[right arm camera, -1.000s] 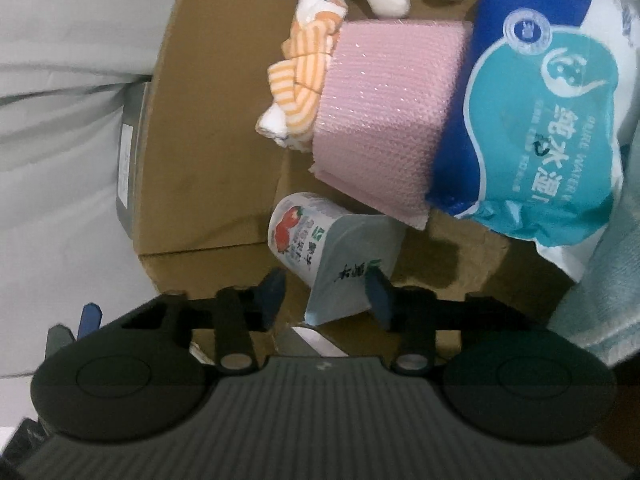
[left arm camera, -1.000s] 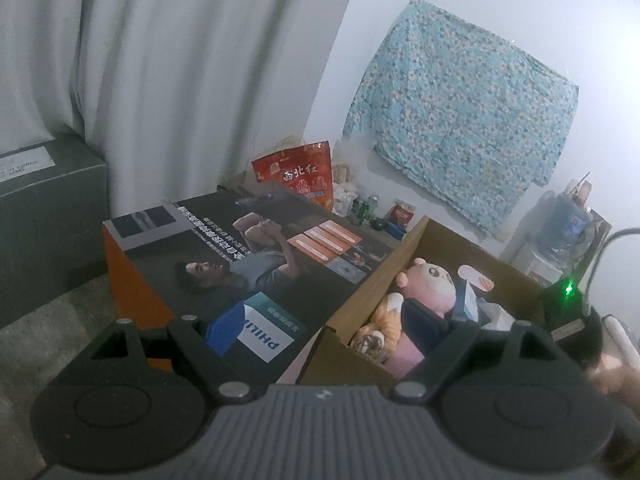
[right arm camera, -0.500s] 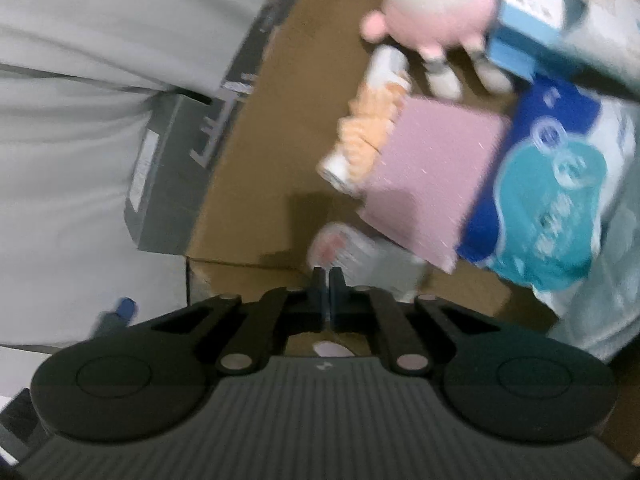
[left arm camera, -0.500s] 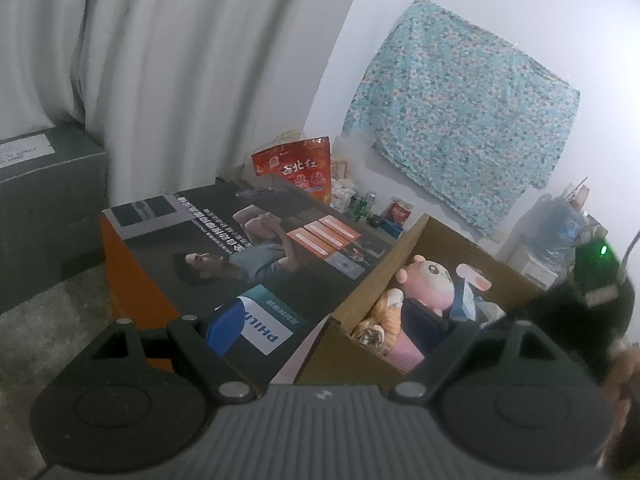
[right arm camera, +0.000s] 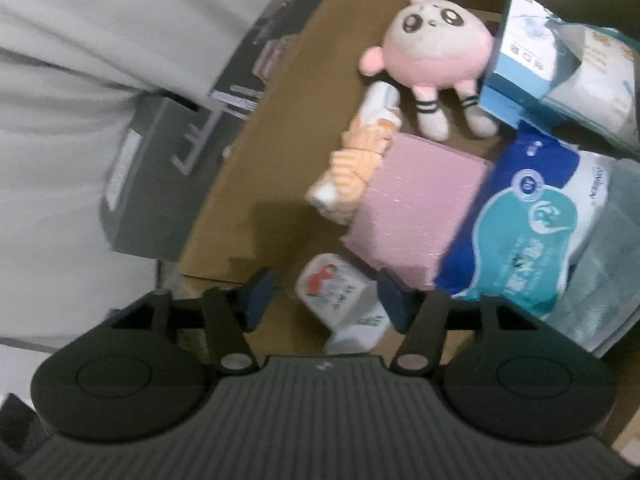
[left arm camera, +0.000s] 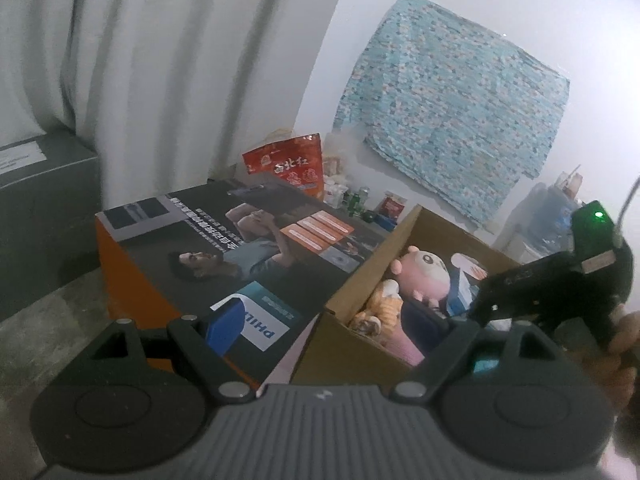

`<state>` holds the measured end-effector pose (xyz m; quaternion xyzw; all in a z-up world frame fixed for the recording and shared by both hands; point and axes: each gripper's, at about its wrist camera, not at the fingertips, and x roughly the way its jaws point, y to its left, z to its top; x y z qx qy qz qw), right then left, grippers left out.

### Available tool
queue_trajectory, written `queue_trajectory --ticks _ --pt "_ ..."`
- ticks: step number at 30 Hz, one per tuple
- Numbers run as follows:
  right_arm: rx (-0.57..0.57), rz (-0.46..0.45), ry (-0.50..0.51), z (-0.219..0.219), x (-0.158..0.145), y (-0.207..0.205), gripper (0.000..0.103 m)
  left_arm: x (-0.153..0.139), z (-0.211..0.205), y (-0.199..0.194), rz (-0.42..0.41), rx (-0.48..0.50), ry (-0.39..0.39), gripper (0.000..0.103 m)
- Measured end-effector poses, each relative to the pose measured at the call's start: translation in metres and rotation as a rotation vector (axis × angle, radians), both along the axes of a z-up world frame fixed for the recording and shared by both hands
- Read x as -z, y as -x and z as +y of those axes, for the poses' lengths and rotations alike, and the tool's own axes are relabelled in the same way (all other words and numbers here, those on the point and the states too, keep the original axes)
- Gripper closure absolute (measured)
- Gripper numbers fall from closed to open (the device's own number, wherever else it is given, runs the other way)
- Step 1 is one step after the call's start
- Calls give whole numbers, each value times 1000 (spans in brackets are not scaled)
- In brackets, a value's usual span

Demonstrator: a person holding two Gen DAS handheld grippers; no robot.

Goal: Organize soft objects
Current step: 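Lower the yogurt cup into the box and open the right gripper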

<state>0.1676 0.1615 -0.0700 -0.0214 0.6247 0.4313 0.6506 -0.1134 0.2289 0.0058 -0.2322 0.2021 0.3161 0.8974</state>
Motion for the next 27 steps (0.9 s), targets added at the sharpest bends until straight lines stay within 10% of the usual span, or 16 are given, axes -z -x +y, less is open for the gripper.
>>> queue_trajectory --ticks 5,13,27 --pt "-67 -5 13 14 18 5 23 1 -6 1 11 18 -18 16" --pt "-116 90 76 32 55 11 21 2 -3 6 19 8 -11 16" --pt "141 297 172 43 81 1 8 8 6 7 22 0 25 16"
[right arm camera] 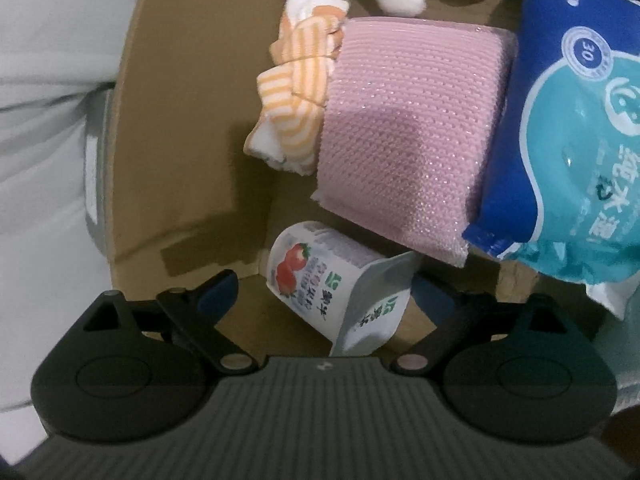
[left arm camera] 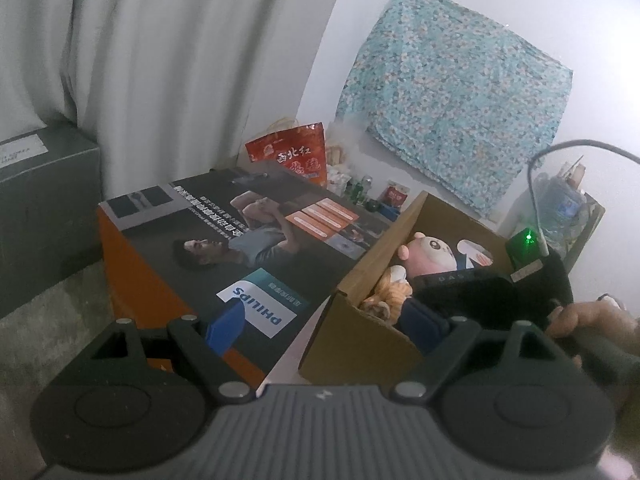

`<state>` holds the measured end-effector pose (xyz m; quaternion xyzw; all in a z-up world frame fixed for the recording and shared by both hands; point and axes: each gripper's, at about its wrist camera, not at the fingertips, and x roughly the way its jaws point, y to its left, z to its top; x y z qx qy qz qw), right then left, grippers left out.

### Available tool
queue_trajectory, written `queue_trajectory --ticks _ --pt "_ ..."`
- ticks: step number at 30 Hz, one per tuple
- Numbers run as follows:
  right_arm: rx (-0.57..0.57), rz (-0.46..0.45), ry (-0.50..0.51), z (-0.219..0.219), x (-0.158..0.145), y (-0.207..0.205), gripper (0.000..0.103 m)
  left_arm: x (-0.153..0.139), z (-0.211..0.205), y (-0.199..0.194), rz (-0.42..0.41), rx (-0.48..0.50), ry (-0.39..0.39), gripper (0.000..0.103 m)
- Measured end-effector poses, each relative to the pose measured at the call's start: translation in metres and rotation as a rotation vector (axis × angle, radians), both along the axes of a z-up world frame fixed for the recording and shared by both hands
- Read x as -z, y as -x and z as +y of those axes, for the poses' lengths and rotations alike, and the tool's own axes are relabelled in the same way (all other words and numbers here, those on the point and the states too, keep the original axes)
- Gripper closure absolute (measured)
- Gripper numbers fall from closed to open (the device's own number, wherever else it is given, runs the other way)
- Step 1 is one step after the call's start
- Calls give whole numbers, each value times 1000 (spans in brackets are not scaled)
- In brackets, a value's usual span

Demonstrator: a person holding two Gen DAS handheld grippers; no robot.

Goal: Organize soft objects
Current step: 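Lower the yogurt cup into the box and open the right gripper, then move both tools back toward the scrunchie and gold tissue pack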

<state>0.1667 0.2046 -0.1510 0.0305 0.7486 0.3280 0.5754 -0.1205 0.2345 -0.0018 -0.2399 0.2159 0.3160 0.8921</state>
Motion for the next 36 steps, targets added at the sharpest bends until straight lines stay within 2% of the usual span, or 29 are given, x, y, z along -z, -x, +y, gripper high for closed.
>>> queue_trajectory --ticks 2,3,4,10,12,13,19,21,22,23,24,26,30,34,35,36 --pt "-6 -28 17 6 -2 1 13 0 0 1 -2 -3 2 16" --pt "-24 -54 23 9 -4 3 21 0 0 2 -2 -3 2 16" --pt "-37 -70 22 10 -6 5 23 0 1 3 -4 -5 4 16" --pt "-67 -125 -21 8 -12 16 26 0 3 5 -11 -8 17 16" --pt "-90 -143 -36 7 -20 21 31 0 3 5 -10 -7 17 16" --pt "-105 -161 -39 8 -26 23 34 0 3 5 -11 -8 17 16" --pt "-184 -298 5 6 -49 26 39 2 3 8 -27 -11 24 16" --pt "-207 -353 13 2 -59 27 66 2 3 9 -26 -11 24 16" --pt "-213 -352 6 -1 -65 26 71 3 3 9 -26 -13 27 16" --pt "-211 -358 2 -2 -73 24 88 3 3 10 -27 -14 30 16" --pt "-214 -379 6 -6 -78 20 96 4 4 11 -29 -15 35 16" --pt "-225 -415 12 -6 -90 18 96 3 4 12 -35 -19 43 16" --pt "-237 -377 10 -7 -83 19 96 3 3 14 -40 -18 39 16" --pt "-211 -303 -38 -7 -70 18 92 0 0 15 -36 -13 35 16" --pt "-200 -292 -73 -9 -73 17 89 -1 0 15 -34 -9 30 16" --pt "-191 -284 -107 -13 -77 16 79 -2 -2 15 -32 -5 22 16"
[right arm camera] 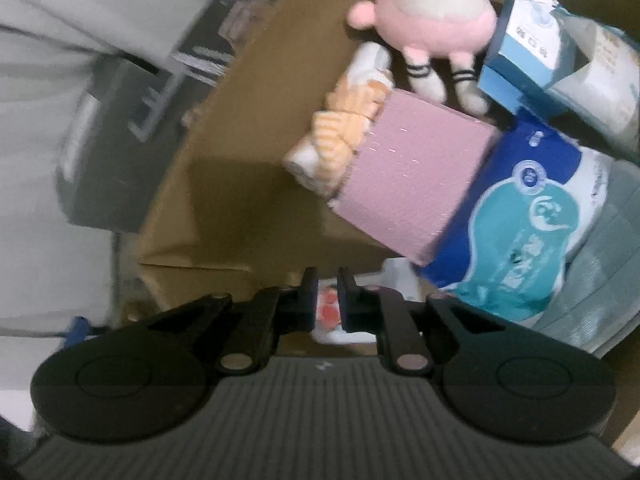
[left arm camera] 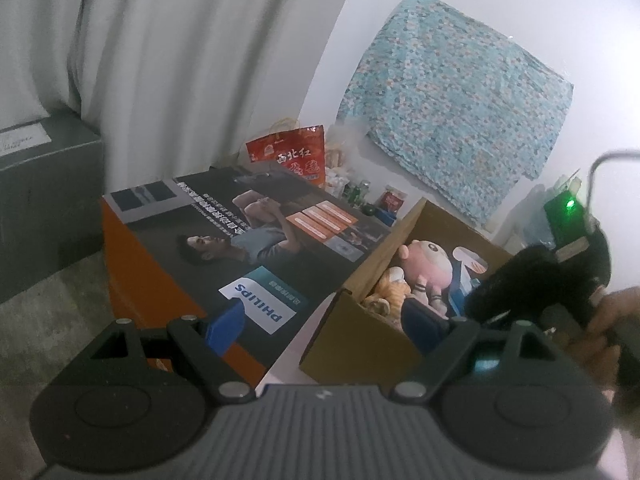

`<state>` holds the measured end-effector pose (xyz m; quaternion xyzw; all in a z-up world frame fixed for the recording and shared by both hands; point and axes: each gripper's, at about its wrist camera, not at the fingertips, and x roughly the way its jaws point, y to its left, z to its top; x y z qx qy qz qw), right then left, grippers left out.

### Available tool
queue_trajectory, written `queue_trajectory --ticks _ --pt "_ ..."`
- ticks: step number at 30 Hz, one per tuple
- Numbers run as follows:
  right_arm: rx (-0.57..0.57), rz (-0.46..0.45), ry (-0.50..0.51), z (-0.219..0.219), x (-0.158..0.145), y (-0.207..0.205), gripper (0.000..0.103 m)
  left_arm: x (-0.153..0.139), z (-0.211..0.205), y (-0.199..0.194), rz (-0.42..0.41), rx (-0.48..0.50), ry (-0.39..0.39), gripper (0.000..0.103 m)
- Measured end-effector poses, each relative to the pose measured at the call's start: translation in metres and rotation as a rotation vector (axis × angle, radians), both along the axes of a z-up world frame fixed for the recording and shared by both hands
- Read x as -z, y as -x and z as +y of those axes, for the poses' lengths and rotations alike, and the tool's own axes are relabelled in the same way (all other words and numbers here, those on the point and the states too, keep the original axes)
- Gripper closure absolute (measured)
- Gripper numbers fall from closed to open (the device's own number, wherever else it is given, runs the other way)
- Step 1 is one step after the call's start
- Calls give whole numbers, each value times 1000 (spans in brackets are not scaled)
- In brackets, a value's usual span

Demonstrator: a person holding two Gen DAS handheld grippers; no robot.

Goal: Organize soft objects
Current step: 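Move both tools back toward the scrunchie and gold tissue pack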

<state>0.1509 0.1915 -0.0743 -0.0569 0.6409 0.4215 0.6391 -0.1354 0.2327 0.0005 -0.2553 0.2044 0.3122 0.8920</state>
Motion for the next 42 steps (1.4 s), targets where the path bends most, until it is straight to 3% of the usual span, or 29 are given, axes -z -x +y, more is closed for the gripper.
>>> queue_trajectory --ticks 3,8,12,17,21,24,29,32,36,42 --pt "25 -10 -111 -28 -25 -2 51 -6 -5 0 -2 21 -28 16" --pt "93 -95 -262 -115 -71 -1 24 -17 -19 -8 -31 121 -65 14" --pt "215 -164 -337 -221 -101 1 21 -28 -51 -22 -67 271 -100 12" --pt "471 -300 -372 -373 -112 21 12 -36 -111 -47 -90 537 -144 10" --pt "654 -363 -367 -475 -96 46 11 -36 -165 -73 -73 756 -152 10" --pt "782 -317 -337 -528 -62 65 11 -31 -208 -95 -42 917 -142 9" --pt "944 -229 -360 -577 0 92 11 -6 -289 -135 67 1170 -127 9" --pt "995 -227 -388 -590 18 99 13 10 -331 -162 147 1291 -101 9" --pt "988 -294 -387 -596 11 94 16 33 -375 -200 246 1369 -79 9" --pt "816 -396 -342 -569 -18 25 14 64 -426 -242 353 1410 -118 9"
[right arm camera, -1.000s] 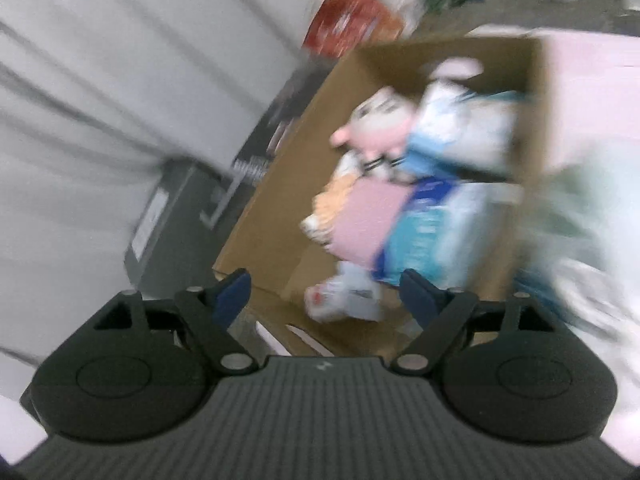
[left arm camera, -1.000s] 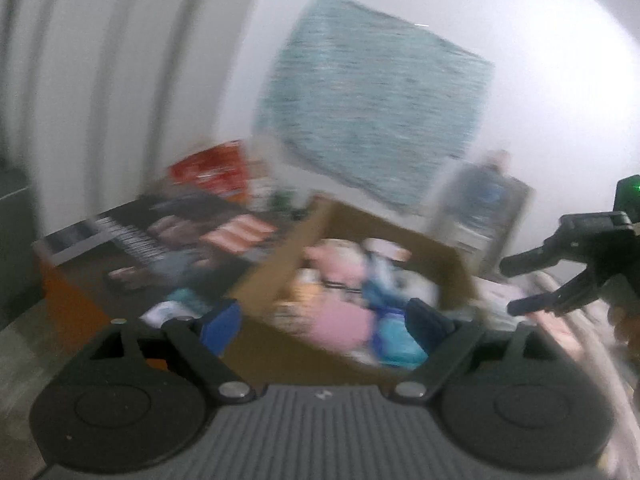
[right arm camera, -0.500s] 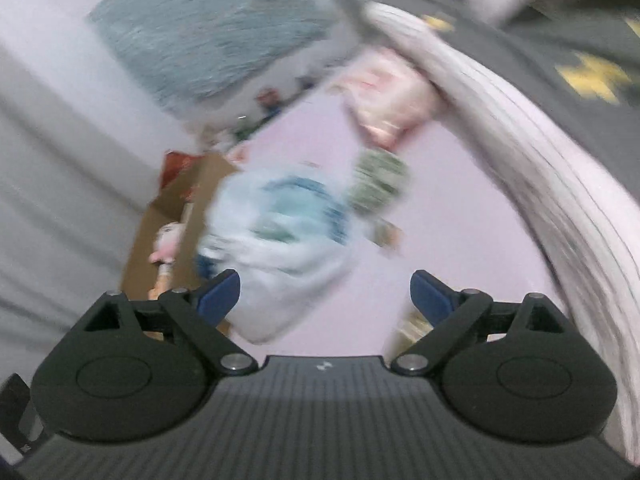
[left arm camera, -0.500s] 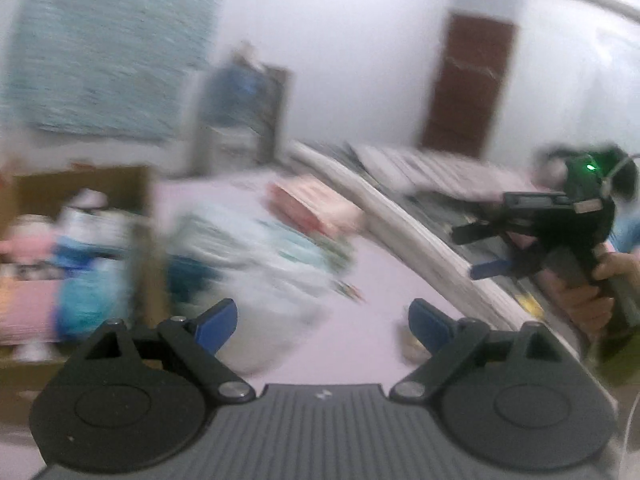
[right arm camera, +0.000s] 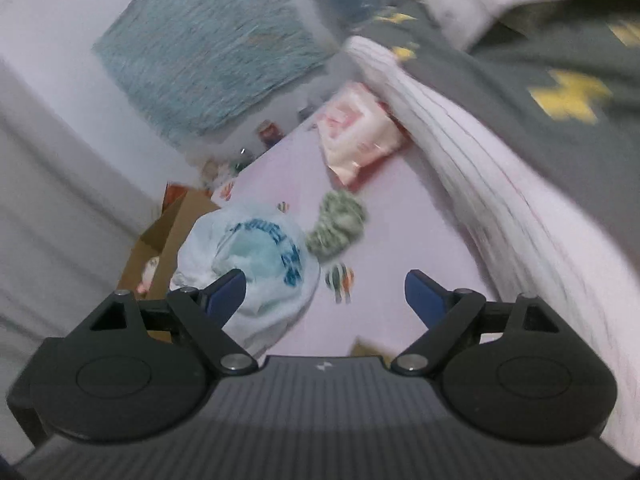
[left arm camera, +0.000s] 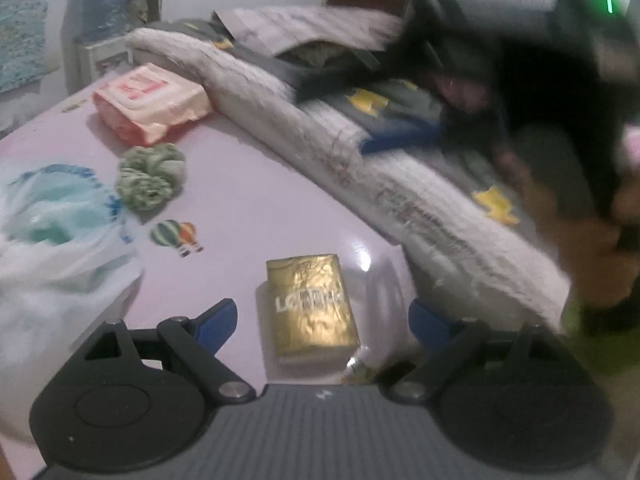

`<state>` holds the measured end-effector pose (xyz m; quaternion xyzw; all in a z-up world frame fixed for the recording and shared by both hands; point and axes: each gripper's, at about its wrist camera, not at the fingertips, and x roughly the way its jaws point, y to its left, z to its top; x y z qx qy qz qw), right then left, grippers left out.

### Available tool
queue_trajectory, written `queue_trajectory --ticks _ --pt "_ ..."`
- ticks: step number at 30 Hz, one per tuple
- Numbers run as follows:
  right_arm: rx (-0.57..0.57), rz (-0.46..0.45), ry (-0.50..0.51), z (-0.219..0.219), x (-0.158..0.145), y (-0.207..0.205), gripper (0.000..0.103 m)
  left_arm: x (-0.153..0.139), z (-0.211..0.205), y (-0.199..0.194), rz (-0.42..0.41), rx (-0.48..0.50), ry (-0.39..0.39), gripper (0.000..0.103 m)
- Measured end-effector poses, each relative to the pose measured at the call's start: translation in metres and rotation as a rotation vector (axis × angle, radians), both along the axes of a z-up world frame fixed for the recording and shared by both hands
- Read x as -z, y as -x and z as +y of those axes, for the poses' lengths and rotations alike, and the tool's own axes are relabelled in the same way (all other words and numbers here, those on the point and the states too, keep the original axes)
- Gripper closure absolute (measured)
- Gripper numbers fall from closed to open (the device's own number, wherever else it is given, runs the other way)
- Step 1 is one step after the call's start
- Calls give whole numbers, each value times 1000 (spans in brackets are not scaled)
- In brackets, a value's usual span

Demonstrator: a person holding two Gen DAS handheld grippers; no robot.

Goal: Organize soft objects
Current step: 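Move both tools back toward the scrunchie and gold tissue pack, then grasp the green scrunchie with the right gripper while the left grasps the gold tissue pack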

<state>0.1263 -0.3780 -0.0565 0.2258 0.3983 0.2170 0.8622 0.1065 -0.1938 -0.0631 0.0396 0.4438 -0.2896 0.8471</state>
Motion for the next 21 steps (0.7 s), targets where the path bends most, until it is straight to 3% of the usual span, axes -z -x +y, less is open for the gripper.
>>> queue_trajectory --ticks 4,8,13,16,19,20,21 --pt "-119 33 34 25 4 -53 13 23 -17 -25 55 -42 -81 15" --pt "-186 50 92 49 19 -105 12 37 -12 -38 121 -57 -52 21" --pt "-228 69 198 72 48 -155 13 37 -5 -38 107 -61 -32 23" --pt "-267 80 262 87 64 -170 15 37 -10 -35 86 -36 -62 21" --pt "-312 63 339 101 75 -172 31 37 -15 -32 72 -6 -88 18" --pt "-317 44 372 105 75 -169 41 38 -15 -32 72 -5 -90 18" --pt "-323 36 392 107 74 -168 58 38 -14 -32 67 -5 -88 19"
